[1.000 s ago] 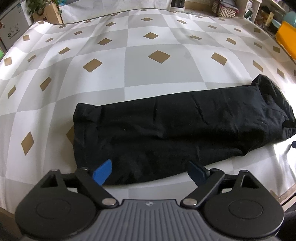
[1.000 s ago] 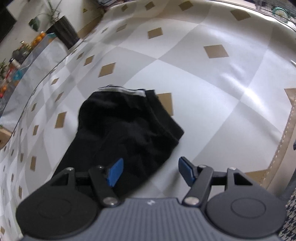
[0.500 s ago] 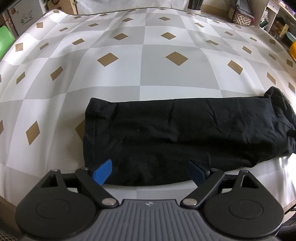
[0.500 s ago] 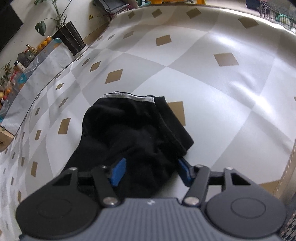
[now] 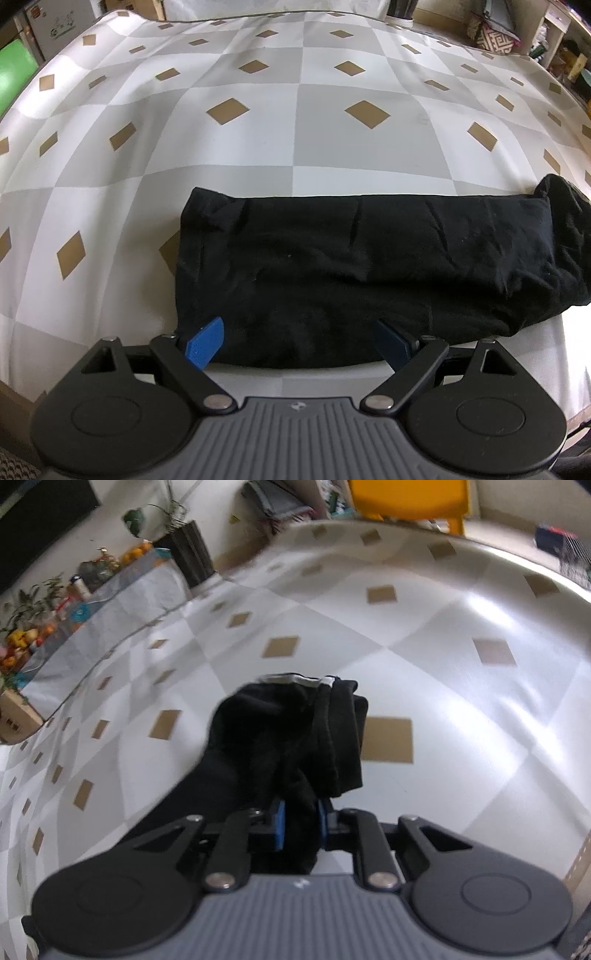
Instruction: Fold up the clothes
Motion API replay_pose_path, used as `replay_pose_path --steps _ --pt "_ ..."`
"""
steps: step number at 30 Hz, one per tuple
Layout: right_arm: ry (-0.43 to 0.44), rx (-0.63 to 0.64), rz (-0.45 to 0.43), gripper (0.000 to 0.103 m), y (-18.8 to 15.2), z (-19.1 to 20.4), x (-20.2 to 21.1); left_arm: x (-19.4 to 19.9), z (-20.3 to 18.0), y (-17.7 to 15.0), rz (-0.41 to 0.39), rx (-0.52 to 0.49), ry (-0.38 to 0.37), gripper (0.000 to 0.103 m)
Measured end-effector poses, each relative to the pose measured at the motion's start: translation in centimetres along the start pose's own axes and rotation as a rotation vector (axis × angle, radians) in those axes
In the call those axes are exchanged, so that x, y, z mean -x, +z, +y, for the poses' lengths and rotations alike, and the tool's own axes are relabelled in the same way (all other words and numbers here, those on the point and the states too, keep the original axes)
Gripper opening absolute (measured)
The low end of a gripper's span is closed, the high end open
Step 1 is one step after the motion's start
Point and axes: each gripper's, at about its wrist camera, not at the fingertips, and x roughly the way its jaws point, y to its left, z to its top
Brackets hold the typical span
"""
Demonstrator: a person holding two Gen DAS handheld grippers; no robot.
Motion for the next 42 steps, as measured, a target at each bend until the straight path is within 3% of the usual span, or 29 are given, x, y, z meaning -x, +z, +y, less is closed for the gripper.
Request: replay_pose_path --steps 15,22,26,30,35,42 --pt "0.157 0.174 -0.103 0.015 0.0 5.6 5.3 1.8 3.3 1.4 0.009 0.111 0.011 0.089" --pt "0.203 0.250 -0.133 0.015 -0.9 8.3 7.1 6.2 6.6 3.7 -0.096 0.147 -0.007 0.089" --pt "0.231 0.284 -0.142 0.015 -1.5 9.8 7.9 7.2 8.6 4.6 -0.149 0.160 0.060 0.089" --pt "0.268 0.345 -0.154 0.015 -2.6 11.8 9.0 6.6 10.0 4.4 -0.127 0.232 0.089 0.089" --pt "0.320 0.442 -0.162 0.014 -4.9 15.0 10.4 6.9 11.0 4.2 -0.152 0.295 0.128 0.090" --pt "0.419 0.606 -0.118 0.014 -10.2 20.6 11.3 7.7 13.3 3.8 -0.190 0.403 0.170 0.089"
